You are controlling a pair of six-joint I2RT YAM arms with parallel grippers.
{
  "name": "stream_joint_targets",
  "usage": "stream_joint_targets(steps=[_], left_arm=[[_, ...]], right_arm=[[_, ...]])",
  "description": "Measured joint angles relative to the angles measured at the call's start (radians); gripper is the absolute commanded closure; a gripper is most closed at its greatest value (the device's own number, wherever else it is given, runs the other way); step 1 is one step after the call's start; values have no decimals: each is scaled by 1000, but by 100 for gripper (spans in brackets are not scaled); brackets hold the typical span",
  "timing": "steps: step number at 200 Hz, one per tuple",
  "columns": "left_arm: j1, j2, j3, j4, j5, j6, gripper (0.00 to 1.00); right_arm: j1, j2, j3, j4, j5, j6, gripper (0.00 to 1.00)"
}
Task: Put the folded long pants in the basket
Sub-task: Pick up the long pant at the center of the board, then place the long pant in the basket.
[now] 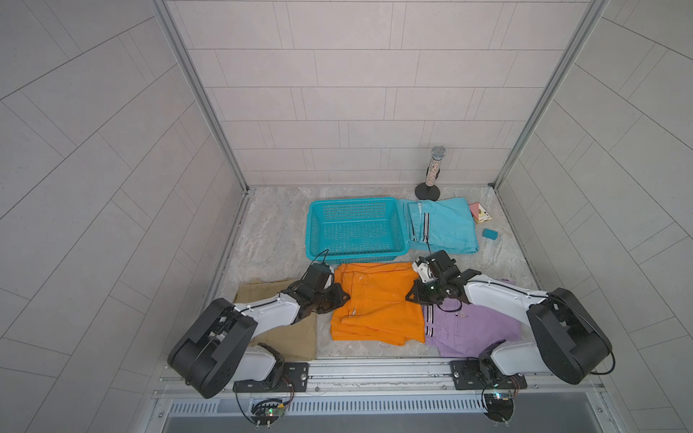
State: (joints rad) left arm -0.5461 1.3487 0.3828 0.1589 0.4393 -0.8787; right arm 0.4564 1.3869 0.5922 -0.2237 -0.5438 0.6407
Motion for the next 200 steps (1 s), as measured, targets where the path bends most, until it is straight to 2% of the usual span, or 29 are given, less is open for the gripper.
stream_joint_targets(steps=[29, 59, 88, 120, 138, 154, 178, 200], left_arm=[[-6, -73, 4, -103, -4, 2, 100], [-19, -306, 75, -366, -6, 8, 100], [-19, -515, 169, -522, -14, 3, 100], [-19, -639, 248, -656, -10, -7, 100], [-19, -626, 338, -727, -14, 6, 100], [-15, -567, 448, -771, -23, 39, 100], [34, -417, 628, -806, -34, 109, 100], [154, -247, 753, -795, 7, 164, 100]], right_arm=[[19, -43, 0, -30, -3, 3, 100], [48, -157, 35, -133, -26, 3, 100], [75, -298, 117, -245, -12, 16, 100], [120, -462, 194, -341, 7, 58, 100], [125, -513, 259, -394, 19, 74, 100], [120, -484, 356, -435, 31, 69, 100], [84, -328, 558, -462, 23, 44, 100], [39, -145, 724, -455, 13, 11, 100]])
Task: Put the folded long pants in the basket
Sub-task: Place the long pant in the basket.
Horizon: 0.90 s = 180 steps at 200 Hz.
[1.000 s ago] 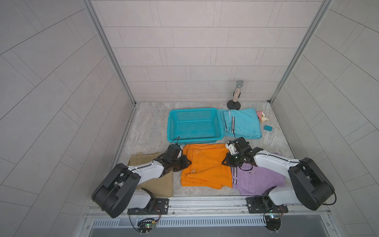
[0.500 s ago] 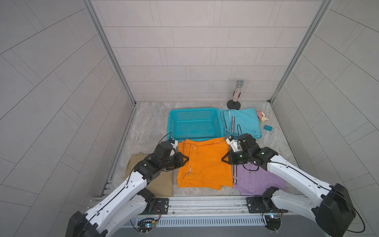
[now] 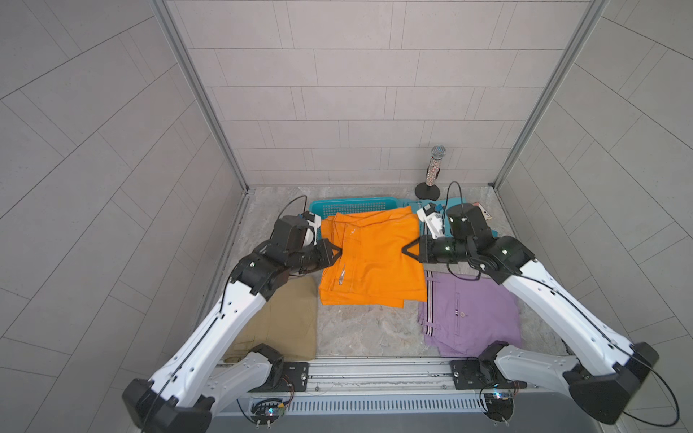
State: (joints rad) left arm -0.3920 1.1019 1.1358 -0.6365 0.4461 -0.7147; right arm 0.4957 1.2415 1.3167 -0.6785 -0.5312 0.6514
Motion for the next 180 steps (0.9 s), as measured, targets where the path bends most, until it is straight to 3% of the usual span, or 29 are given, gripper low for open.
stream_joint_targets(steps=[29, 74, 135, 180], left_arm=[[140, 198, 131, 8, 64, 45, 100], [238, 416, 282, 60, 114, 64, 100], [256, 654, 319, 98, 137, 79, 100], [256, 775, 325, 100, 137, 86, 100]], right_arm=[[-55, 251, 211, 16, -34, -34, 100], [-108, 593, 499, 16, -67, -76, 100], [-132, 811, 559, 8, -60, -83, 100], [-132, 859, 540, -18, -27, -87, 100]])
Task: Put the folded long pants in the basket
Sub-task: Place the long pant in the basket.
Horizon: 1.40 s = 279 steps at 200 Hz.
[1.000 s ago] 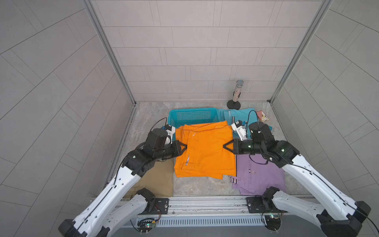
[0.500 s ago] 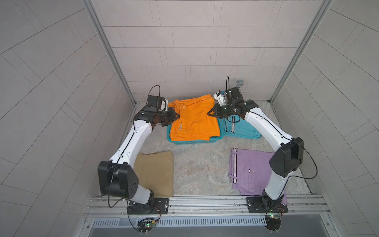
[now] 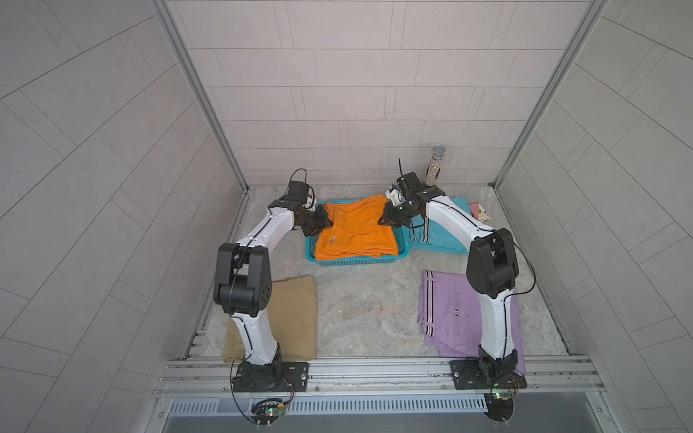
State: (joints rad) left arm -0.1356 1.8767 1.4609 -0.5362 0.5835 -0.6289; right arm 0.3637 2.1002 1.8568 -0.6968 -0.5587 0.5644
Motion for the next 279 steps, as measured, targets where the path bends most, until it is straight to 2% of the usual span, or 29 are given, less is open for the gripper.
stream_joint_targets(steps=[42, 45, 49, 59, 66, 78, 106, 125, 142, 163, 194, 213, 234, 255, 279], left_arm=[[-1, 84, 24, 6, 0, 2, 100], [-1, 88, 24, 6, 0, 2, 96], [-2, 92, 25, 6, 0, 2, 84], [-2, 98, 26, 3, 0, 5, 46], [-2, 100, 27, 2, -1, 11, 34], [-3, 100, 41, -4, 2, 20, 27], [-14, 59, 92, -45, -25, 32, 25], [-25, -6, 134, -107, -48, 51, 31], [-35, -87, 175, -158, -79, 70, 56], [-60, -217, 157, -178, -111, 86, 75], [-84, -348, -13, -146, -118, 84, 84], [-83, -304, -103, -113, -103, 72, 91], [-82, -151, -130, -79, -72, 73, 97], [-80, -11, -124, -77, -59, 85, 98], [-79, 49, -116, -65, -51, 87, 100]], right_arm=[[0, 10, -8, -23, 47, -27, 99], [0, 12, -8, -24, 48, -29, 95], [1, 16, -6, -27, 48, -33, 87], [2, 31, 2, -42, 52, -45, 72], [2, 43, 13, -58, 55, -62, 67], [4, 57, 35, -97, 72, -84, 62], [13, 59, 122, -199, 122, -122, 58], [21, 40, 192, -246, 171, -144, 57], [39, -8, 220, -270, 208, -154, 57], [80, -87, 205, -277, 239, -163, 58], [164, -182, 17, -217, 245, -160, 59], [183, -149, -72, -184, 225, -153, 59], [172, -53, -121, -158, 206, -145, 59], [161, 53, -98, -143, 176, -146, 58], [152, 124, -18, -176, 148, -151, 58]])
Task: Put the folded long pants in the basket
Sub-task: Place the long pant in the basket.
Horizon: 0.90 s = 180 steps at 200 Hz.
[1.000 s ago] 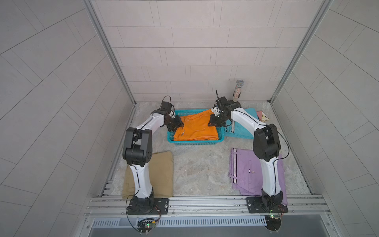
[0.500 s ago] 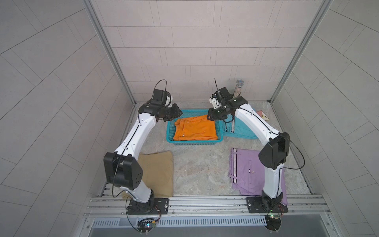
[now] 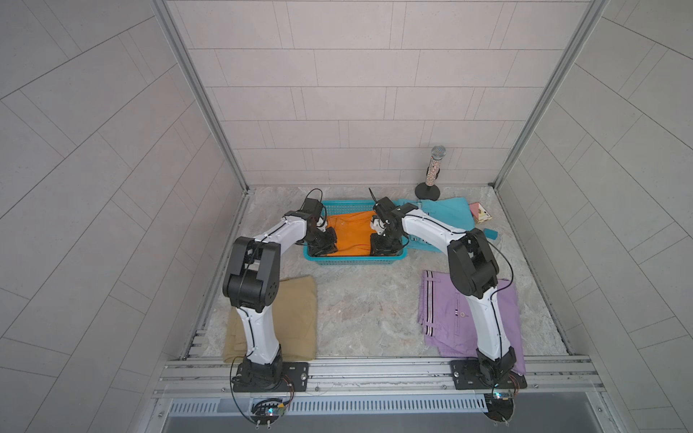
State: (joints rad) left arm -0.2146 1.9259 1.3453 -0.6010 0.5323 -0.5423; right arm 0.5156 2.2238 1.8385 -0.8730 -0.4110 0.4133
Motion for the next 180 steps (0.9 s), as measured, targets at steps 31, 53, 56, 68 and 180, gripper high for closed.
stream_joint_targets(steps=[31, 53, 56, 68, 180], left_arm=[[0, 32, 38, -5, 0, 0, 100], [1, 15, 53, -33, -4, 1, 95], [1, 8, 57, -40, -5, 1, 94], [1, -27, 70, -59, -14, -1, 89], [20, 133, 338, -46, -70, 3, 80]], right_arm=[[-4, 18, 33, -18, -10, -7, 59], [-4, -7, 18, -14, -5, -10, 57], [-4, -13, 17, -15, -3, -10, 56], [-4, -42, 14, -16, 2, -10, 55], [-48, 192, 460, 24, 149, 40, 62]])
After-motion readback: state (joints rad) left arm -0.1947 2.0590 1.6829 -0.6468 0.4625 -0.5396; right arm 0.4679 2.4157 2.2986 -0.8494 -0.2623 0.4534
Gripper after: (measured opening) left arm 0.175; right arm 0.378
